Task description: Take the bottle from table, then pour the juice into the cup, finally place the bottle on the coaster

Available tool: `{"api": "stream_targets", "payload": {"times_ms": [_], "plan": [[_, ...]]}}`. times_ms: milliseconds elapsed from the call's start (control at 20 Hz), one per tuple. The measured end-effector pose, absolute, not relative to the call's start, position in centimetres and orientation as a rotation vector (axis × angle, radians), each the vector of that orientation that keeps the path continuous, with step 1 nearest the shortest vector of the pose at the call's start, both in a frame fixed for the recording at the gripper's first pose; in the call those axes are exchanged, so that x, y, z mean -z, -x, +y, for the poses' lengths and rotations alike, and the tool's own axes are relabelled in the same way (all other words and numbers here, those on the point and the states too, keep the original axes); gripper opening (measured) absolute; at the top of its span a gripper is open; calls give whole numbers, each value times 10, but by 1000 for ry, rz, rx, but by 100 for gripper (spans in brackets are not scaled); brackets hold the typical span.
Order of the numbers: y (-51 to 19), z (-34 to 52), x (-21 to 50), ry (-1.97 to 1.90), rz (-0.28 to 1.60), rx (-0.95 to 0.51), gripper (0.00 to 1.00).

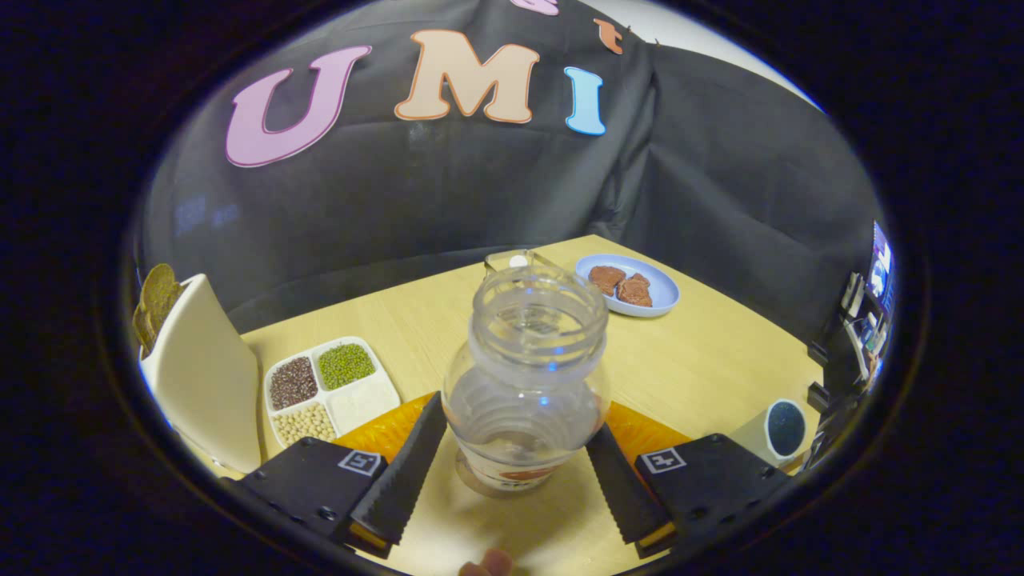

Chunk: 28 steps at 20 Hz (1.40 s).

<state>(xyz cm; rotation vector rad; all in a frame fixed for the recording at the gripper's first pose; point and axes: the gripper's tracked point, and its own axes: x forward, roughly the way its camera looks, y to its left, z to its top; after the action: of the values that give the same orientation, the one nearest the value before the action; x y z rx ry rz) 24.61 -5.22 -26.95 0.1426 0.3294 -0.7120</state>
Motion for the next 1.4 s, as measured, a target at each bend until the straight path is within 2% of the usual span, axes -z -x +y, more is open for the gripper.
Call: {"api": "stream_targets", "payload": {"times_ms": [650, 1400], "plan": [[-183, -7, 222, -66, 326, 514, 100], [-87, 43, 68, 34, 166, 4, 100]]}}
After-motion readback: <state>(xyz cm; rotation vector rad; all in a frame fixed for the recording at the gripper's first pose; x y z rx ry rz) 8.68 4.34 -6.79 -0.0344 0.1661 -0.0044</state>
